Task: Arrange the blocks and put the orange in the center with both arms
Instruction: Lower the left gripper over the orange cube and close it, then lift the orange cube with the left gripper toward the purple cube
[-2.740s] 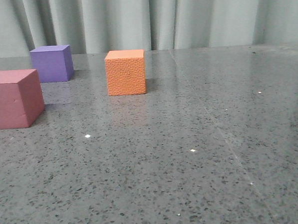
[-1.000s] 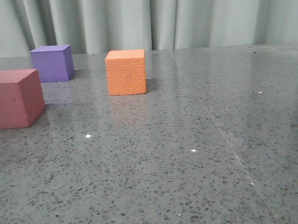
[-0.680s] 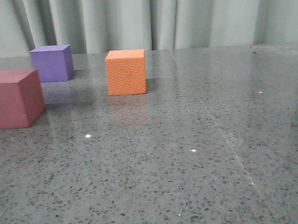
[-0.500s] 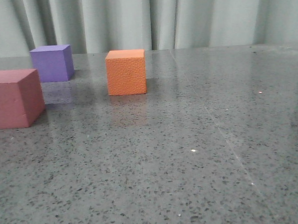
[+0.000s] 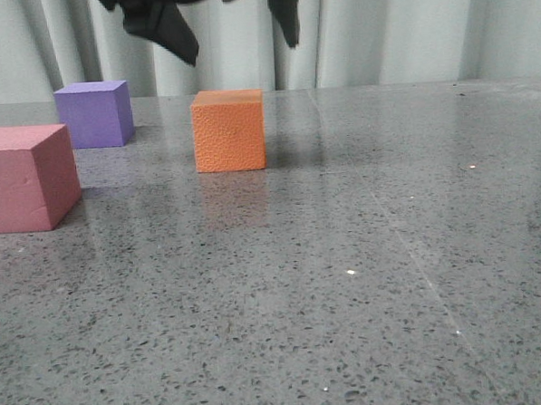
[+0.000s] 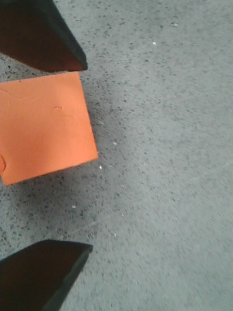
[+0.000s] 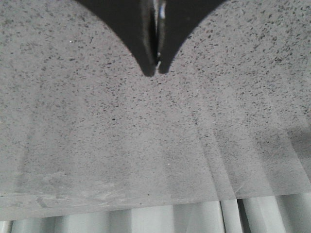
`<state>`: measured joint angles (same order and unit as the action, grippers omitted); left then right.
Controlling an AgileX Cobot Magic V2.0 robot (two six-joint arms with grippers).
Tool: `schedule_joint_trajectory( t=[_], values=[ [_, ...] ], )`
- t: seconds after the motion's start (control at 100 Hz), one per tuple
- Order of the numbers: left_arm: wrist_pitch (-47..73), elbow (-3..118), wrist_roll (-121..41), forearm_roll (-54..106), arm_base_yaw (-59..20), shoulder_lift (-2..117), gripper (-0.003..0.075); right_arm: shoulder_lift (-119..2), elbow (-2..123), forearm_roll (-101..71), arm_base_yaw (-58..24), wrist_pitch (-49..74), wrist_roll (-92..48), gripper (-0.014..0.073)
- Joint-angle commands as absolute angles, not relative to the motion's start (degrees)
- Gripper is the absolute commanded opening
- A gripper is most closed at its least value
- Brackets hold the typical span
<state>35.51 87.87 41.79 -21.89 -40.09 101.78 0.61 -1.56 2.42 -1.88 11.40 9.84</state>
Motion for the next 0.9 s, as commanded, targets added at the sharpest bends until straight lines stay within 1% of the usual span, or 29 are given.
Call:
schedule_joint_trajectory(
  t=[0.0, 0.56, 0.63, 0.67, 0.72, 0.77, 0.82, 0.84, 0.89],
  values=[
    [33.34, 89.97, 43.50, -23.20, -40.14, 100.06, 0.0662, 1.96, -0.81, 2.47, -1.62, 6.56, 9.14, -0.0067],
    [35.87, 89.97, 45.44, -24.23, -40.14, 104.86, 0.0662, 1.96, -0.81, 2.47, -1.62, 6.56, 9.14, -0.0067],
    [36.66, 89.97, 45.53, -24.23, -40.14, 105.23, 0.0652, 1.96, -0.81, 2.47, -1.62, 6.56, 9.14, -0.0067],
    [36.95, 89.97, 45.53, -24.23, -40.14, 105.24, 0.0626, 1.96, -0.81, 2.47, -1.62, 6.56, 9.14, -0.0067],
    [37.39, 89.97, 45.53, -24.23, -40.14, 105.24, 0.0570, 1.96, -0.81, 2.47, -1.62, 6.56, 9.14, -0.0067],
    [37.54, 89.97, 45.53, -24.23, -40.14, 105.24, 0.0493, 1.96, -0.81, 2.47, -1.62, 6.56, 9.14, -0.0067],
    [37.63, 89.97, 45.53, -24.23, -40.14, 105.24, 0.0393, 1.96, -0.81, 2.47, -1.62, 6.56, 9.14, -0.0067],
    [37.63, 89.97, 45.53, -24.23, -40.14, 105.24, 0.0369, 1.96, -0.81, 2.47, -1.62, 6.56, 9.14, -0.0067],
    [37.63, 89.97, 45.53, -24.23, -40.14, 105.24, 0.0281, 1.96, -0.81, 2.47, -1.62, 6.56, 9.14, -0.0067]
  ],
)
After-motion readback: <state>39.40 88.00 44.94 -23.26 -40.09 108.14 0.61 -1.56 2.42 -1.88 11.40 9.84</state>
